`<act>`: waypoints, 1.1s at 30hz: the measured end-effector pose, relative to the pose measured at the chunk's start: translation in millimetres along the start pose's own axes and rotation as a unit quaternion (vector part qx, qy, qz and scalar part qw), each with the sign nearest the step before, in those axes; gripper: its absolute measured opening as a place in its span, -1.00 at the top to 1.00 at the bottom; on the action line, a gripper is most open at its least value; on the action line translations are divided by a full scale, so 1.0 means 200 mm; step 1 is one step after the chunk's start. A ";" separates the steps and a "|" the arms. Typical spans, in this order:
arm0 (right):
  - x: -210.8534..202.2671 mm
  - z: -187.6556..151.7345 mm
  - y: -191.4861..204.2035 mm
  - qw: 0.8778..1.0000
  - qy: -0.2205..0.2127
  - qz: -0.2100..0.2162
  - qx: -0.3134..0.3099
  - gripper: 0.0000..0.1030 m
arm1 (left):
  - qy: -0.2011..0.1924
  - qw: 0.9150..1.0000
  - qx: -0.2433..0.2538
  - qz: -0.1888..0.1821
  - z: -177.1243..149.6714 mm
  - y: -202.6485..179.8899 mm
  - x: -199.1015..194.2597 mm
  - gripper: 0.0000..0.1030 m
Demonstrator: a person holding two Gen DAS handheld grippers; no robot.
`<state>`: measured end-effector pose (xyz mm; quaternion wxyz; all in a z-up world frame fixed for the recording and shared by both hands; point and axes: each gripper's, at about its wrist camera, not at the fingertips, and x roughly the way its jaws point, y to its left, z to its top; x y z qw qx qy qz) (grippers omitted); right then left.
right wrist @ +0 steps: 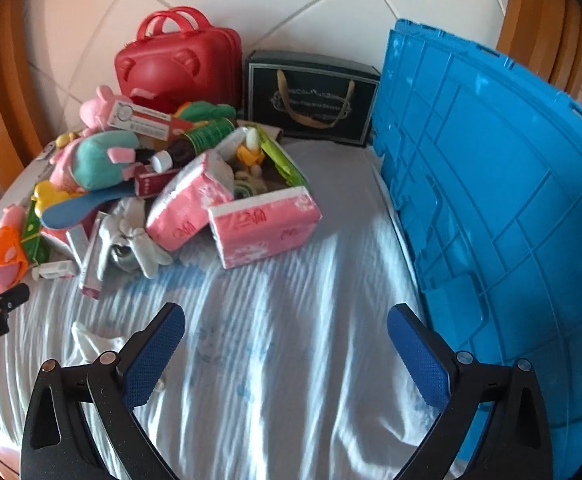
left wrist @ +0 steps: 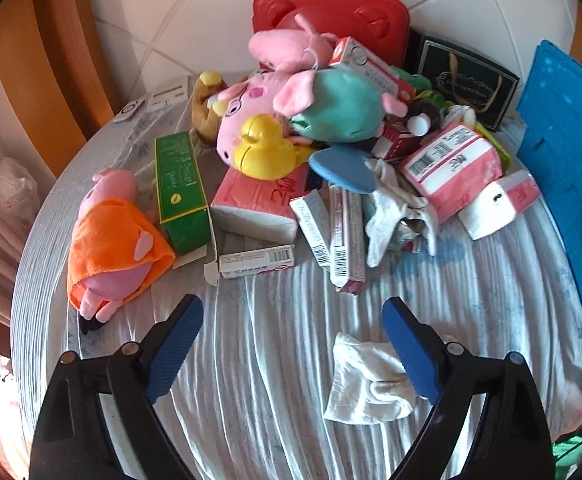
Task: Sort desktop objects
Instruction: 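Grasp a white medicine box with the left gripper while the right gripper grasps the white sock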
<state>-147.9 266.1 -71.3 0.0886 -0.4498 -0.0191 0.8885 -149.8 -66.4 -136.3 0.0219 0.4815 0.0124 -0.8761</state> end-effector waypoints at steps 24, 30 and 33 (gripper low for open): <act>0.59 0.09 0.06 0.992 0.099 0.084 -0.004 -1.00 | 0.038 0.999 0.021 0.001 0.11 -0.21 0.43 0.43; 0.59 -0.07 0.33 0.978 0.123 0.154 -0.063 -1.00 | 0.067 0.997 0.025 0.024 -0.16 -0.03 0.23 0.43; 0.56 -0.18 0.48 0.971 0.136 0.171 -0.100 -1.00 | 0.083 0.996 0.017 0.040 -0.28 0.01 0.18 0.43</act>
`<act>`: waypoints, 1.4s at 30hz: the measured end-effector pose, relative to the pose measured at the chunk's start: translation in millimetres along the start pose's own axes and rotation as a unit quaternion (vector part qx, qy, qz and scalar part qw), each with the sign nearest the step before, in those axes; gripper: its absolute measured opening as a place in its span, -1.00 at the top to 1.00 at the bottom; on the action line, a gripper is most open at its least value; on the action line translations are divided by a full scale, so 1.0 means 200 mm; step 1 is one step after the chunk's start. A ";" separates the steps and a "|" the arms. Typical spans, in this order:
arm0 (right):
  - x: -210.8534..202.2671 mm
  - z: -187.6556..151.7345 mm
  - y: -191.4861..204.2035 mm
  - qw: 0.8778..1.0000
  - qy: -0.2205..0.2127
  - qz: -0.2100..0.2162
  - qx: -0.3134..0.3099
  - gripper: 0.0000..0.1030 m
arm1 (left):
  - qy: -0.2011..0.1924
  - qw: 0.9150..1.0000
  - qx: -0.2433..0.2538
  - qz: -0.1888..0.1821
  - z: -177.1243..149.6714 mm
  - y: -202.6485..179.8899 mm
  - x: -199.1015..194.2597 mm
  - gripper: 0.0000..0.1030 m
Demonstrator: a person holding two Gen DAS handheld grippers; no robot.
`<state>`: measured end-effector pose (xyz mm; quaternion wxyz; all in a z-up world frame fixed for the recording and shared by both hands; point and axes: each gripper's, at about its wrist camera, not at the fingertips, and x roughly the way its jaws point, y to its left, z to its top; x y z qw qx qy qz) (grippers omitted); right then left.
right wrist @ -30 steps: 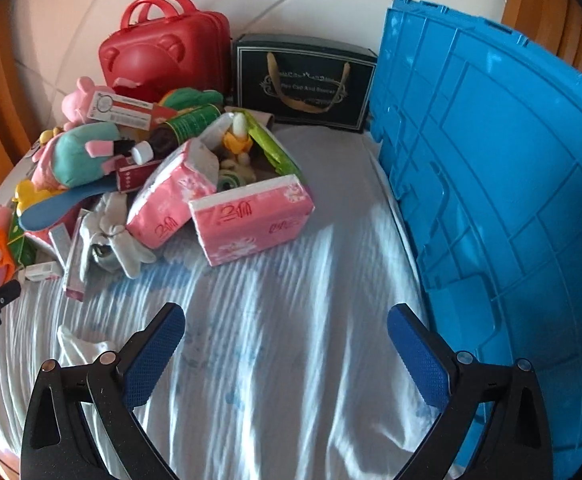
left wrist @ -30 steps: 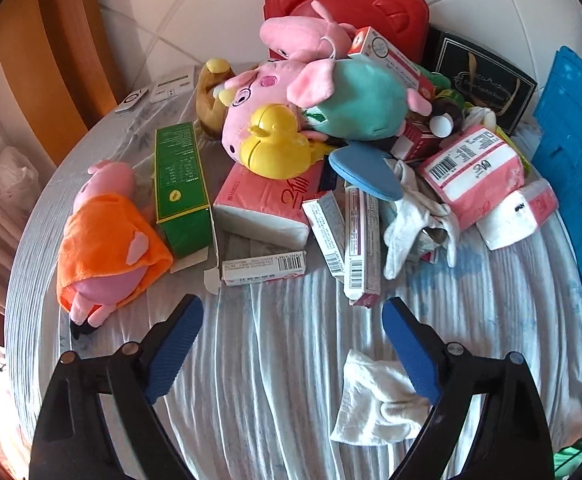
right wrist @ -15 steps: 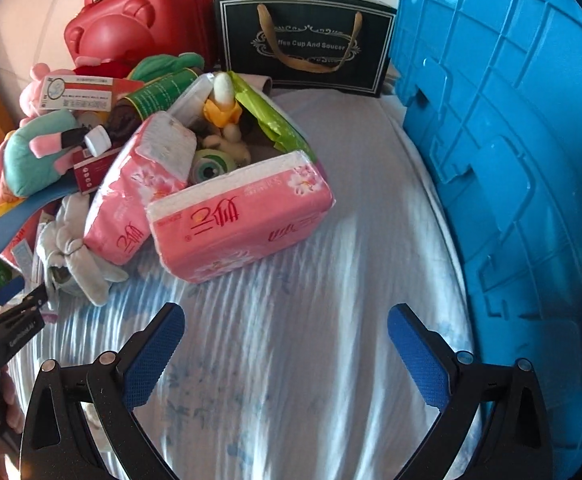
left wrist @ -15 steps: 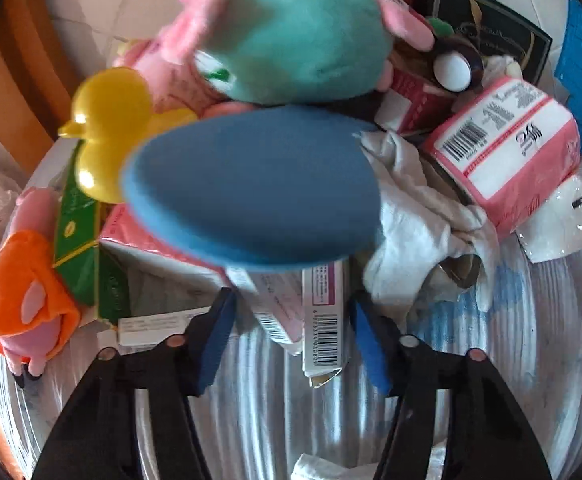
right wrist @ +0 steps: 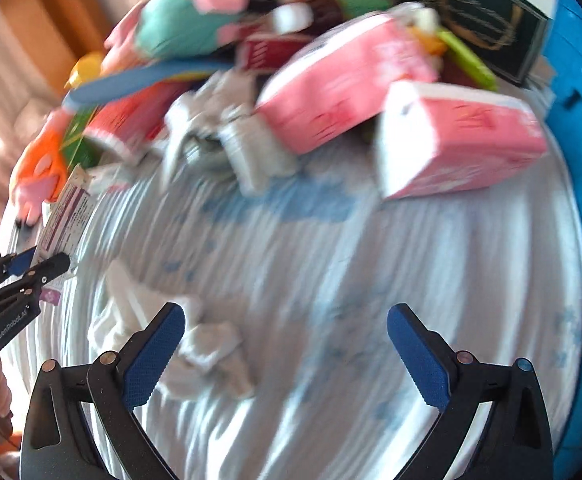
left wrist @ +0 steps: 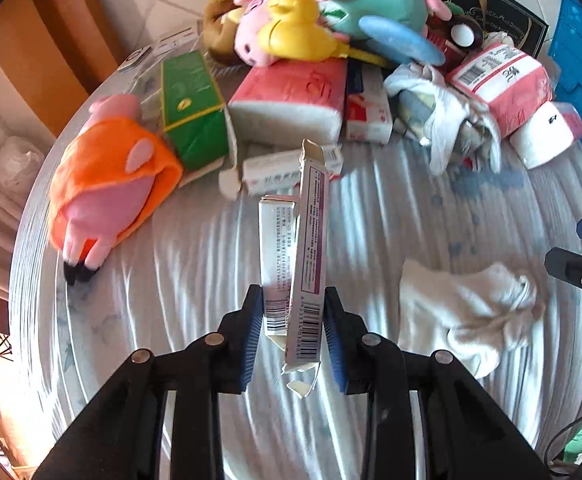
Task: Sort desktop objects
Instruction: 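Grasp a white medicine box with the left gripper while the right gripper grasps the white sock, then carry both items over the blue crate and open both grippers to drop them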
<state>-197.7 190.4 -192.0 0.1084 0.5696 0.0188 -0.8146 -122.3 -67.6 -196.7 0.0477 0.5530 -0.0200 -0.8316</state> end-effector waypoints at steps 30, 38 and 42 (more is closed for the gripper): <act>-0.47 -0.18 0.25 0.989 -0.148 -0.017 -0.021 0.61 | -0.111 0.993 0.013 -0.049 -0.14 0.01 -0.45 0.69; -1.01 -0.18 0.07 0.964 -0.257 -0.068 0.016 0.61 | -0.202 0.973 0.062 -0.090 0.00 -0.28 -0.85 0.69; -1.31 -0.25 -0.11 0.945 -0.312 -0.092 0.039 0.61 | -0.248 0.959 0.084 -0.111 0.06 -0.50 -1.07 0.69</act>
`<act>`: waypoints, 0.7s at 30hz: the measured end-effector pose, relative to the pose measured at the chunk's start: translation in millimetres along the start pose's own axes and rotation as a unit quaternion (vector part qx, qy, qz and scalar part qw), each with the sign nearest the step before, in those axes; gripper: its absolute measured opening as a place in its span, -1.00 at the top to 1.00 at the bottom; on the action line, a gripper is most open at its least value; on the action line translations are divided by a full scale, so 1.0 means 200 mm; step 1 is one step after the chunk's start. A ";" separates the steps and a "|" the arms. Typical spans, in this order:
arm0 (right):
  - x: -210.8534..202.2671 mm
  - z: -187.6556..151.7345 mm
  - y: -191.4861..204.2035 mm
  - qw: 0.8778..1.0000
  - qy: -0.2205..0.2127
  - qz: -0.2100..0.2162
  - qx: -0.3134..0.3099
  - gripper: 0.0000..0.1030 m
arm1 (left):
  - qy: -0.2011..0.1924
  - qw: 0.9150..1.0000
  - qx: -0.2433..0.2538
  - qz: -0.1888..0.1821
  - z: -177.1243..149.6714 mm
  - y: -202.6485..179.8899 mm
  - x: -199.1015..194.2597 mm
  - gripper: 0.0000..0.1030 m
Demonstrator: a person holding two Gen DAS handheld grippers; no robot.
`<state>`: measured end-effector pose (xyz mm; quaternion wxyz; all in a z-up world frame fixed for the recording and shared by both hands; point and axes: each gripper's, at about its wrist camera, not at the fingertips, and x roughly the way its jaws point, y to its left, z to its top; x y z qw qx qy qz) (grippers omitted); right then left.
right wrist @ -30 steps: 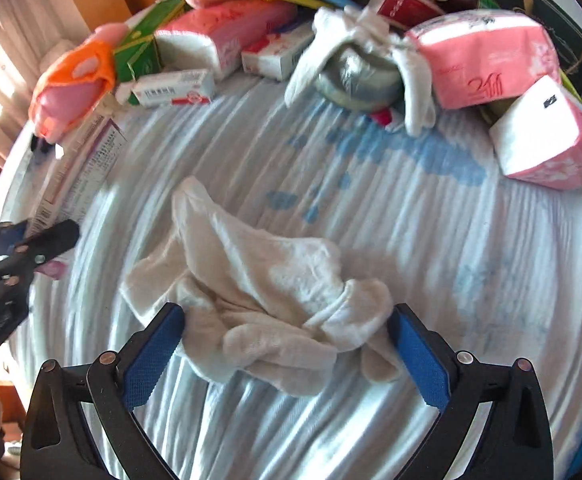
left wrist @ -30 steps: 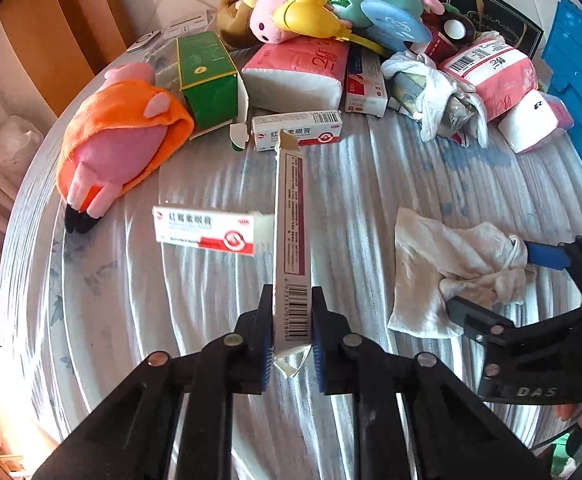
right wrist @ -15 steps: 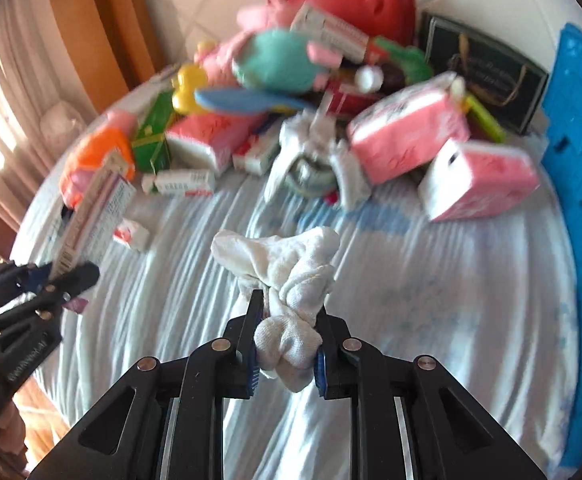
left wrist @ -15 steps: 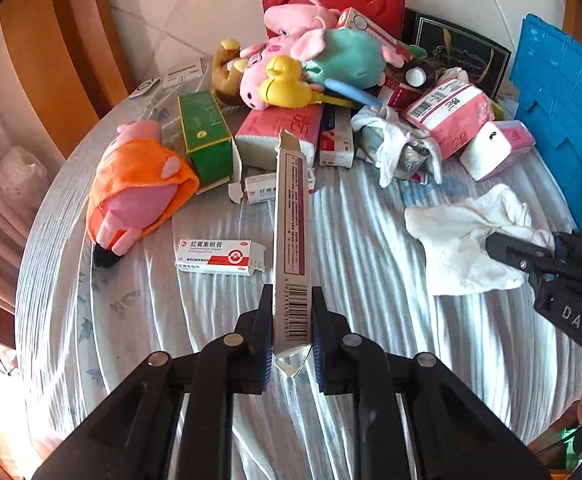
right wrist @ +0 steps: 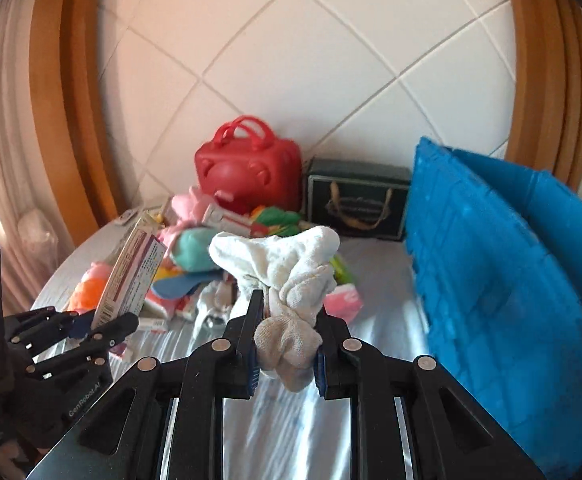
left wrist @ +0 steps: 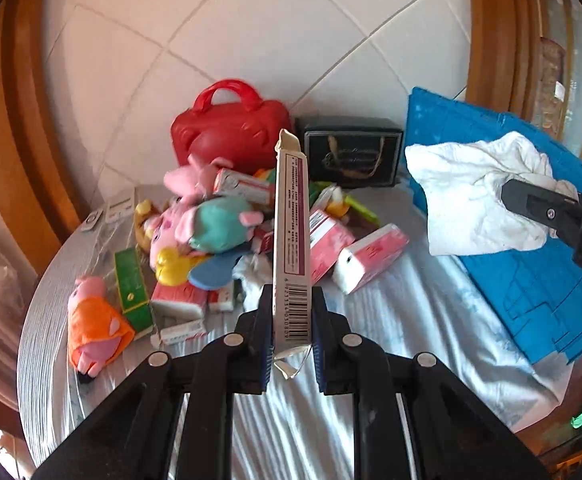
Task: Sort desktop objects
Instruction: 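Carry both items over the blue crate and open both grippers to drop them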
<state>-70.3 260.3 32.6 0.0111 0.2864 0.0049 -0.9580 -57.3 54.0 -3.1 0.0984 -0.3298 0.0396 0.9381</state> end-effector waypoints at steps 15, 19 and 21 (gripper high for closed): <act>-0.73 0.21 -1.25 0.987 -0.064 -0.143 0.028 0.60 | -0.097 0.990 0.036 -0.097 0.57 -1.30 -0.31 0.69; -0.74 0.13 -1.54 0.986 -0.036 -0.158 0.026 0.60 | -0.072 0.990 0.050 -0.106 0.61 -1.66 -0.27 0.69; -0.71 0.08 -1.65 0.987 -0.017 -0.161 0.026 0.60 | -0.047 0.991 0.062 -0.110 0.61 -1.84 -0.22 0.69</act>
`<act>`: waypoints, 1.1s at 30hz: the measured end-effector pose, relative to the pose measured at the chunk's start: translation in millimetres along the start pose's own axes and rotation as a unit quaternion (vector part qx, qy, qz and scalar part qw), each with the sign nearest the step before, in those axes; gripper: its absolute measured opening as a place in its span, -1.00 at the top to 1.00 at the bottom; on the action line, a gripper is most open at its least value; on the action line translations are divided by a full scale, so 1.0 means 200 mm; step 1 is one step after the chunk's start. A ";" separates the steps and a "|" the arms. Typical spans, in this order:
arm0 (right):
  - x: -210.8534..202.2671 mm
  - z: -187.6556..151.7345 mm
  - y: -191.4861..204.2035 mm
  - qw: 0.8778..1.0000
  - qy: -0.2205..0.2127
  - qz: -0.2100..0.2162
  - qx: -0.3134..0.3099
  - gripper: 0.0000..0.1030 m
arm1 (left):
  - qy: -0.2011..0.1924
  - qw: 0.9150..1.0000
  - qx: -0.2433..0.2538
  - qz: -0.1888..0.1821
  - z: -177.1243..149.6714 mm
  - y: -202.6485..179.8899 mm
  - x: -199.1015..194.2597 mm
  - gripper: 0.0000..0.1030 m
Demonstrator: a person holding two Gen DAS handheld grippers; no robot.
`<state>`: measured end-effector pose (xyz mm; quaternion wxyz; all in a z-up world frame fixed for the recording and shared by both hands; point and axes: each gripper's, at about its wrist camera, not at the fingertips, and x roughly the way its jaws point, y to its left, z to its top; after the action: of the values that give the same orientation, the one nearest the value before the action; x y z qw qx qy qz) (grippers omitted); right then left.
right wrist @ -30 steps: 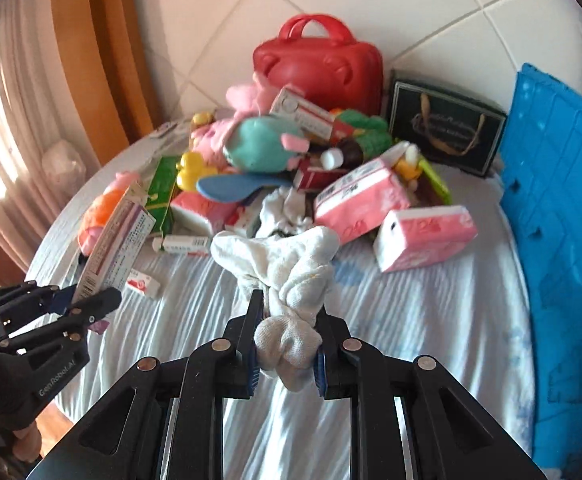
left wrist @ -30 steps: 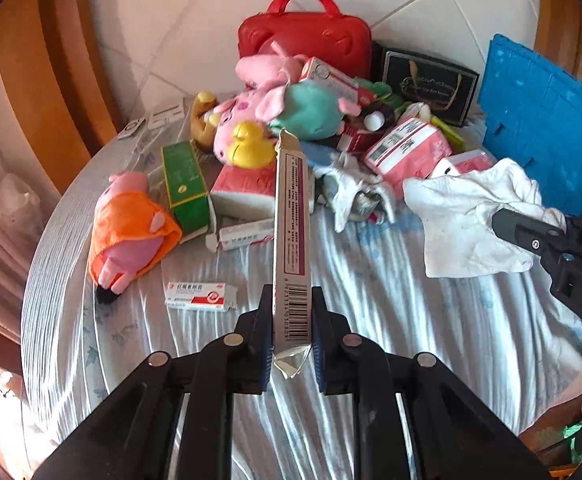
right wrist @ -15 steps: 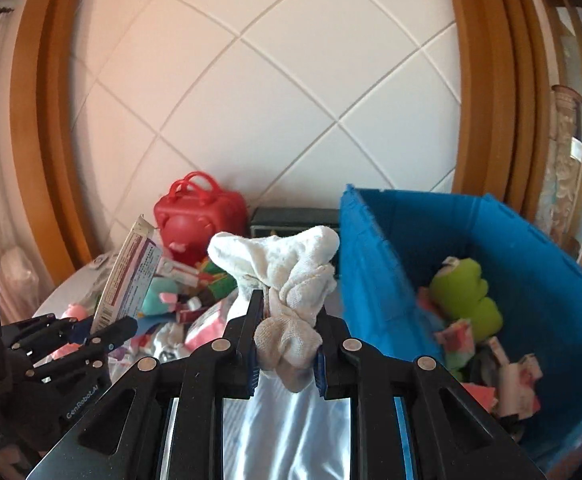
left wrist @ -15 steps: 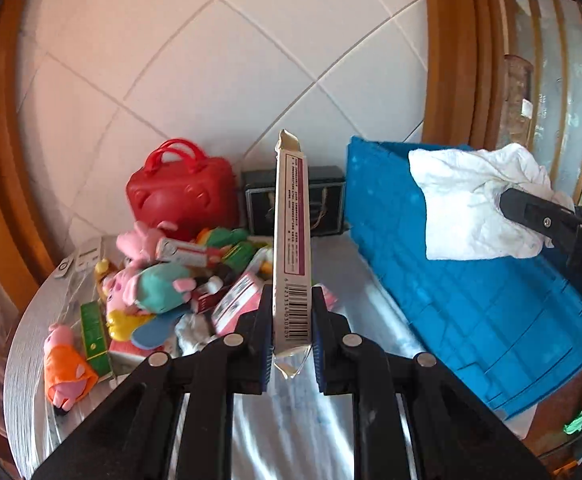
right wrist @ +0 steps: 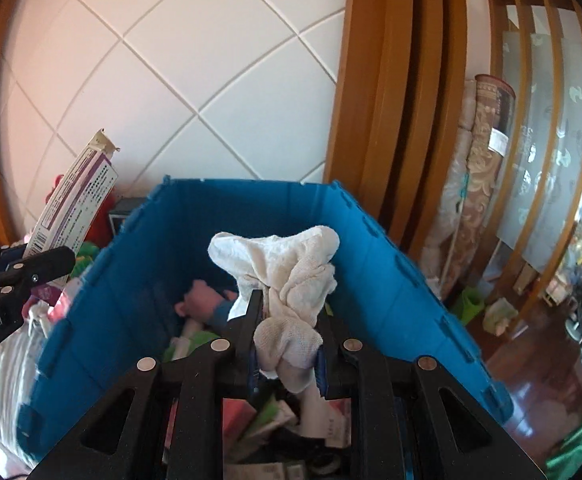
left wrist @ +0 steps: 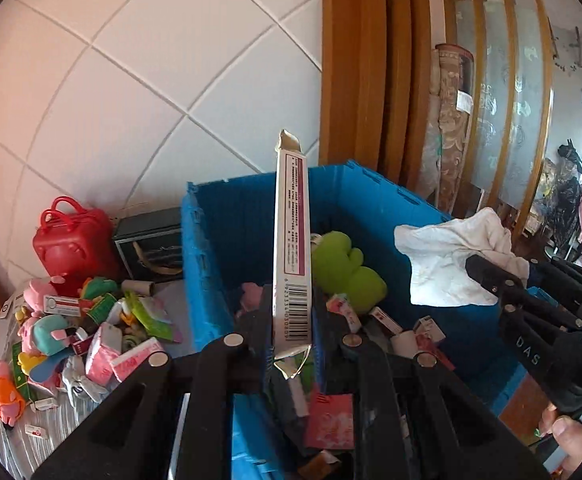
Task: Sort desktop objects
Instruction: 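Carry both items over the blue crate and open both grippers to drop them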
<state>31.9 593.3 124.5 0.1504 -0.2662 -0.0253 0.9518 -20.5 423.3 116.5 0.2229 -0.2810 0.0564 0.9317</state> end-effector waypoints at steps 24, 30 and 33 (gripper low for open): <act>0.28 -0.29 -0.39 0.996 0.082 -0.011 -0.016 -1.00 | 0.094 0.995 0.019 0.015 -0.11 -0.44 0.31 -0.34; 0.22 -0.31 -0.36 0.997 0.079 0.005 0.000 -1.00 | 0.073 0.997 0.010 0.010 -0.13 -0.39 0.25 -0.34; 0.18 -0.29 -0.33 0.997 0.071 0.012 0.002 -1.00 | 0.052 0.999 -0.006 0.004 -0.14 -0.34 0.19 -0.34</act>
<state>49.6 666.1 65.7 0.1406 -0.3329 -0.0089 0.9324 -4.4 493.2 74.1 0.2139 -0.3299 0.0634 0.9173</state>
